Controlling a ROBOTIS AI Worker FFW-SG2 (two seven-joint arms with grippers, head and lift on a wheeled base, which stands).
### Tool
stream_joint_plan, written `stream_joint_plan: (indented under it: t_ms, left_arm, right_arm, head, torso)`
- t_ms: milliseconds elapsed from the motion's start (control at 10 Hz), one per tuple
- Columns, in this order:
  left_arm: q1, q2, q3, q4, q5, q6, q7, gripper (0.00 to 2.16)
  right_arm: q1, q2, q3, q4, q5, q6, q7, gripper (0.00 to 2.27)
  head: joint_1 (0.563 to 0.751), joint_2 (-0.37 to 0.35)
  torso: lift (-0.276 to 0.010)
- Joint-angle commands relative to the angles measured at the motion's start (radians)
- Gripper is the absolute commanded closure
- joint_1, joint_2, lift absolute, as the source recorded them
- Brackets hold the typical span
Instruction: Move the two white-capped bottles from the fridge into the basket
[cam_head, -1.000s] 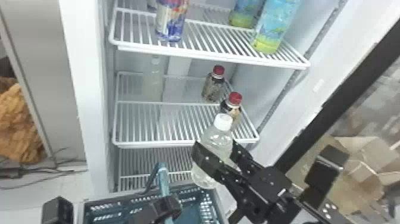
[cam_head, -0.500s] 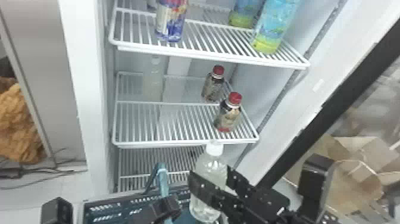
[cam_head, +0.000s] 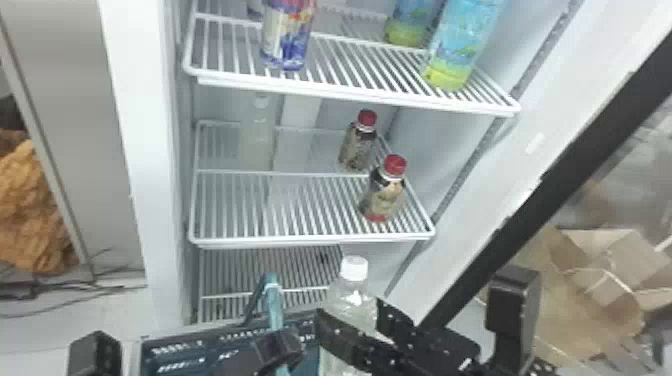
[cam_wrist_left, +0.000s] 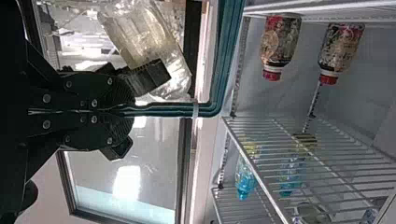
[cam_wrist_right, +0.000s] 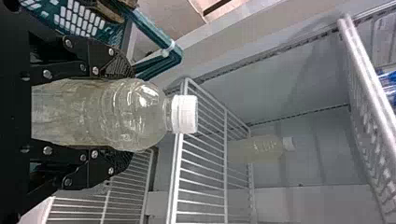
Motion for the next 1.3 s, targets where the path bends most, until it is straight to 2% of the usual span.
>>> stream_joint_plan:
  t_ms: [0,200,600,900,1200]
  left_arm:
    - [-0.002,0.0,-0.002,0.0,0.0,0.001,0.0,1.12]
    - [-0.002,0.002,-0.004,0.0,0.0,0.001,0.0,1.12]
    - [-0.002,0.002,-0.004,0.0,0.002,0.001,0.0,1.12]
    - [-0.002,0.002,-0.006,0.0,0.002,0.004,0.0,1.12]
    - [-0.002,0.002,-0.008,0.0,0.004,0.004,0.0,1.12]
  right_arm:
    - [-0.015,-0.002,0.002,0.012,-0.004,0.017,0.0,0.7]
    - [-0.018,-0.003,0.0,0.022,-0.008,0.015,0.0,0.53]
    - [-0.035,-0.003,-0.01,0.054,0.004,-0.11,0.002,0.51]
    - [-0.082,-0.011,-0.014,0.113,0.016,-0.226,0.002,0.48]
    - [-0.165,-0.025,0.024,0.226,0.018,-0.378,0.0,0.42]
  head:
    - [0.695,-0.35]
    - [0.695,-0.35]
    - [0.695,-0.35]
    - [0.695,-0.35]
    - [0.695,-0.35]
  torso:
    - [-0.26]
    - [-0.26]
    - [-0.26]
    - [-0.26]
    - [-0.26]
